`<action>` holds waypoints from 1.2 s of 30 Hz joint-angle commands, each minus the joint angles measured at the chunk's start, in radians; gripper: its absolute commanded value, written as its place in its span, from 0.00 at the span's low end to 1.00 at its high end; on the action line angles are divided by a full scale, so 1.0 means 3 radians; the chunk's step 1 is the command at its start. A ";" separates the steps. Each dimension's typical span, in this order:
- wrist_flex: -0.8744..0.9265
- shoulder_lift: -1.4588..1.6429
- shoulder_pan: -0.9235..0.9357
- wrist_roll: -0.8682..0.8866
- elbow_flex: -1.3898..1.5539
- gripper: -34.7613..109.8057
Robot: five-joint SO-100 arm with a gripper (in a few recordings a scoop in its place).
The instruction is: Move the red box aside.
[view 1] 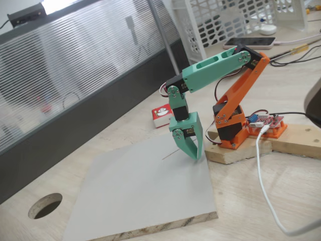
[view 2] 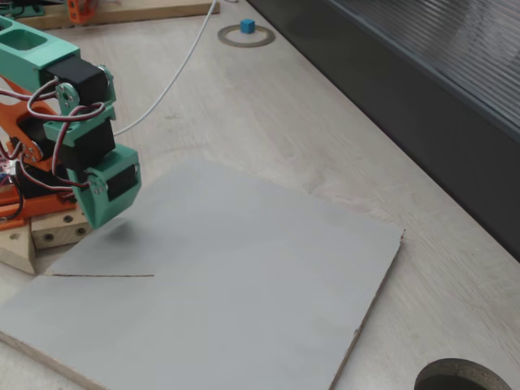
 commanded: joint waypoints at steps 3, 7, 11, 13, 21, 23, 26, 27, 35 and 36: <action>0.0005 0.0174 -0.0061 0.0036 0.0005 0.27; 0.0005 0.0133 -0.0072 0.0041 0.0036 0.27; 0.0005 0.0128 -0.0061 0.0031 0.0036 0.27; 0.0005 0.0128 -0.0061 0.0036 0.0036 0.27; 0.0005 0.0123 -0.0061 0.0041 0.0036 0.27; 0.0005 0.0123 -0.0061 0.0041 0.0036 0.27; 0.0005 0.0123 -0.0061 0.0041 0.0036 0.27; 0.0005 0.0123 -0.0061 0.0041 0.0036 0.27; 0.0005 0.0123 -0.0061 0.0041 0.0041 0.27; 0.0005 0.0123 -0.0061 0.0041 0.0041 0.27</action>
